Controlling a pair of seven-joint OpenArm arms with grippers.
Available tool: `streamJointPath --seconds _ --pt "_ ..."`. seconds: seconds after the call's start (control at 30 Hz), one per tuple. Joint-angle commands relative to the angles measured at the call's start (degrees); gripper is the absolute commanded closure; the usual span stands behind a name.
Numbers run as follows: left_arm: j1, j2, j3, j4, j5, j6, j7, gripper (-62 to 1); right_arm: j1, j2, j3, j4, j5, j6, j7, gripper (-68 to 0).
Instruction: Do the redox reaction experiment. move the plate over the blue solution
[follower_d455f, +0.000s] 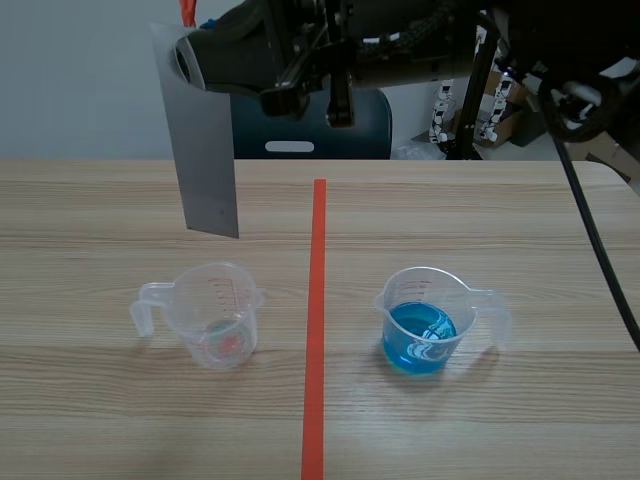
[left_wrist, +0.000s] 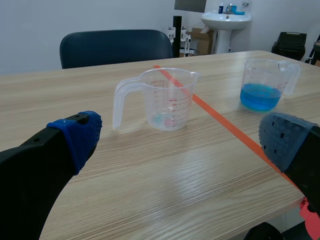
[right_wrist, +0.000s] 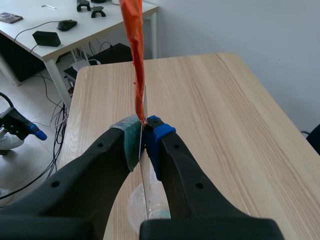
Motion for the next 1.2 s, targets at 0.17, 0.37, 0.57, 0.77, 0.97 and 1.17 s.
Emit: streamJointPath --seconds 0.17,0.37,0.57,0.77,0.97,1.17 --pt "0.2 -3.1 -0.1 3.4 -0.1 -4.7 -1.0 -62.3 1.3 7.6 1.7 0.9 4.2 4.3 4.0 -0.6" --pt "0.2 -5.0 -0.1 5.2 -0.1 -6.6 -0.9 -62.3 1.2 16.0 1.7 0.9 5.3 7.3 9.5 -0.6" --pt "0.2 -6.1 -0.2 6.2 -0.2 -7.5 -0.8 -62.3 1.2 24.2 1.7 0.9 5.5 7.3 15.3 -0.6" --pt "0.1 -6.9 -0.2 7.5 -0.1 -11.1 -0.8 -62.3 0.7 31.3 1.7 0.9 5.5 7.3 20.7 -0.6" --pt "-0.3 -7.3 -0.9 13.4 -0.1 -11.2 8.7 -62.3 -2.5 35.6 1.7 0.9 5.2 7.3 23.5 -0.6" --pt "-4.5 -8.1 -1.0 18.6 -0.1 -17.1 18.7 -62.3 -5.5 39.4 1.7 0.9 4.3 7.3 27.0 -0.6"
